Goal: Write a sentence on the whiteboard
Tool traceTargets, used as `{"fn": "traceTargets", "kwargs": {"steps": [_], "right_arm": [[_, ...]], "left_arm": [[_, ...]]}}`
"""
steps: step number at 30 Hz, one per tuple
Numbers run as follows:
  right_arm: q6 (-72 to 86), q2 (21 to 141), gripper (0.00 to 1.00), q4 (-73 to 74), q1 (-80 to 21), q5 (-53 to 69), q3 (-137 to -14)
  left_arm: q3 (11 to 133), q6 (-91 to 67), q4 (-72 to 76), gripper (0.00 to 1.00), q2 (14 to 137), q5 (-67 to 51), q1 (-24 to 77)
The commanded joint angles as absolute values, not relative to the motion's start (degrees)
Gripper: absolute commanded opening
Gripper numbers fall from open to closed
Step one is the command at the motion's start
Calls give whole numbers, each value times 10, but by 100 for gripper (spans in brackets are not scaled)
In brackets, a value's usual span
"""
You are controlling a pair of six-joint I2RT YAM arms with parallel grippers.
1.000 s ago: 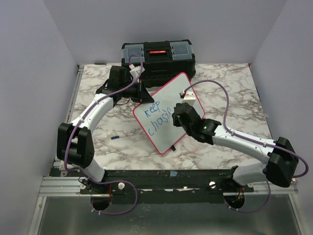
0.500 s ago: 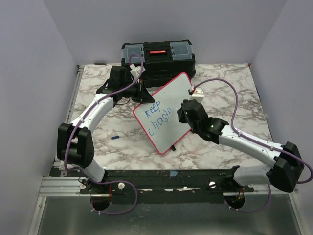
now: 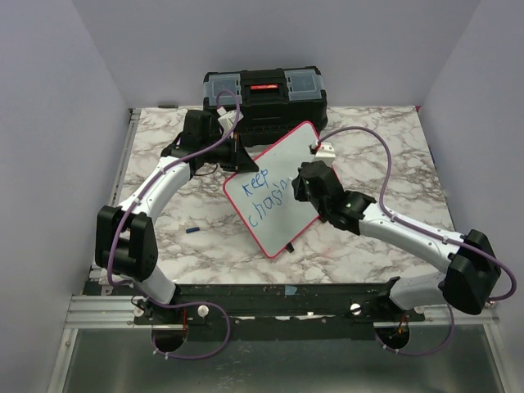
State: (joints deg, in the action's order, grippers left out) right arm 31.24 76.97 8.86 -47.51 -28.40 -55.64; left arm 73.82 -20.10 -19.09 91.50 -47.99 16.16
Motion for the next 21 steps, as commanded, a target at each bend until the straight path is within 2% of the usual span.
{"fn": "traceTargets", "kwargs": {"steps": [1,21], "right_arm": [[302,786,1,70,-469,-268,-581],[318,766,1,70,-469,-198,-525]], "left_arm": [[760,-188,-186,0,899,-499,167],[766,-188,-185,0,908,-501,167]]}}
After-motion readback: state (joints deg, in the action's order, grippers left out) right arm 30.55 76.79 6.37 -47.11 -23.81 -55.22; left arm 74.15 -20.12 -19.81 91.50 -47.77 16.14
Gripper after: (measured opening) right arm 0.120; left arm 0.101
